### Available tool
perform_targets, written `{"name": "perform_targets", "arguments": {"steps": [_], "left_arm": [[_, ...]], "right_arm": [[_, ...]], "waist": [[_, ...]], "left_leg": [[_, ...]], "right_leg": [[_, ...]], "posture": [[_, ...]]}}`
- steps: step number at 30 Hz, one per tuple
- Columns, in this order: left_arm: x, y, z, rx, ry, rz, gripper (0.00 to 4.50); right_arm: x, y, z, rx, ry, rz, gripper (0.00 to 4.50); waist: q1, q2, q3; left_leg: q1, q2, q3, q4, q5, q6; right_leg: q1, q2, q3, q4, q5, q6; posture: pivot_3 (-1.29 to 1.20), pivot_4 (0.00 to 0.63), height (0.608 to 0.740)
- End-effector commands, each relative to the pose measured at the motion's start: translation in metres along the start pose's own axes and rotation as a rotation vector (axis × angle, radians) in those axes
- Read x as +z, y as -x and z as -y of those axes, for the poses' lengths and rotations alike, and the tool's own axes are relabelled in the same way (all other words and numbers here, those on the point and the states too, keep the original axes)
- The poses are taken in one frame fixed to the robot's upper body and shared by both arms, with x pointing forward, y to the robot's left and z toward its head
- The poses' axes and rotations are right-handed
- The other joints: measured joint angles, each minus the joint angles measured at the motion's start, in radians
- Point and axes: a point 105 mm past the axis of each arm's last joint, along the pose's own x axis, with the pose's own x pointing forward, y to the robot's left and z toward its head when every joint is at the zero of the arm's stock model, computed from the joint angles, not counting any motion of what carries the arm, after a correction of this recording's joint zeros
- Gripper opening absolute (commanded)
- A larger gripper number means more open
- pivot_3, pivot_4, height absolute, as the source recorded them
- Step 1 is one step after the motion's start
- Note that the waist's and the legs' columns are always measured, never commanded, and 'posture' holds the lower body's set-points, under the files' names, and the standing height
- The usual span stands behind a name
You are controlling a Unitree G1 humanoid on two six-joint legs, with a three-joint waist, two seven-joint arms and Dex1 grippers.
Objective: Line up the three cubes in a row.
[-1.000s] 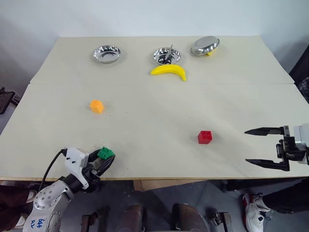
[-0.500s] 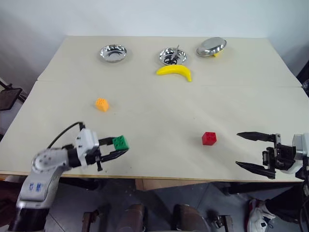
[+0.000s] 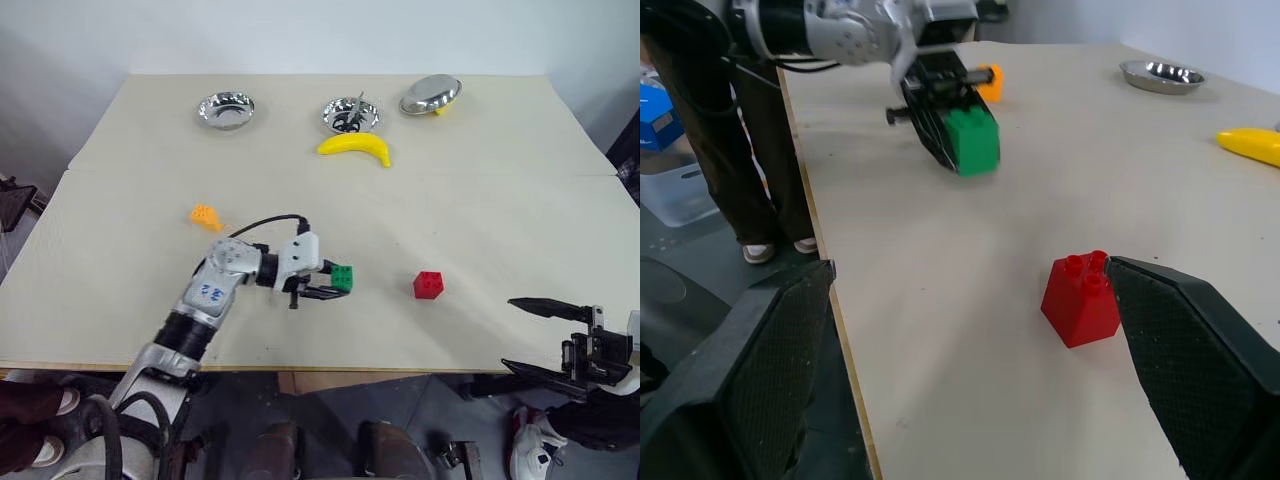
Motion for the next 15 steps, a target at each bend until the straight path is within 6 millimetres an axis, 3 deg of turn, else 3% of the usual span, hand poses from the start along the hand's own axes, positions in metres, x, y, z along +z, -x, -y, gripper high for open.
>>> {"name": "perform_targets", "arguments": {"steps": [1, 7, 15], "left_arm": [[0.004, -0.017, -0.009, -0.011, -0.021, 0.021, 1.51], [0.006, -0.034, -0.015, -0.023, -0.02, 0.026, 1.51], [0.004, -0.041, -0.007, -0.09, -0.017, 0.03, 1.51]], "right_arm": [[0.007, 0.004, -0.005, 0.007, 0.024, -0.003, 4.5], [0.001, 0.006, -0.011, -0.019, 0.017, -0.02, 4.5], [-0.002, 0.004, -0.016, -0.029, 0.007, -0.015, 4.5]], "waist": [[0.002, -0.001, 0.0], [0.005, -0.002, 0.001], [0.005, -0.002, 0.001]], "left_leg": [[0.0, 0.0, 0.0, 0.0, 0.0, 0.0], [0.0, -0.001, 0.0, 0.001, 0.0, 0.001], [0.0, -0.001, 0.0, 0.001, 0.0, 0.001]], "right_leg": [[0.0, 0.0, -0.001, 0.0, 0.0, 0.0], [0.0, -0.001, -0.005, 0.0, 0.001, 0.001], [0.0, -0.001, -0.005, 0.0, 0.001, 0.001]], "posture": [[0.0, 0.15, 0.74], [0.0, 0.15, 0.74], [0.0, 0.15, 0.74]]}}
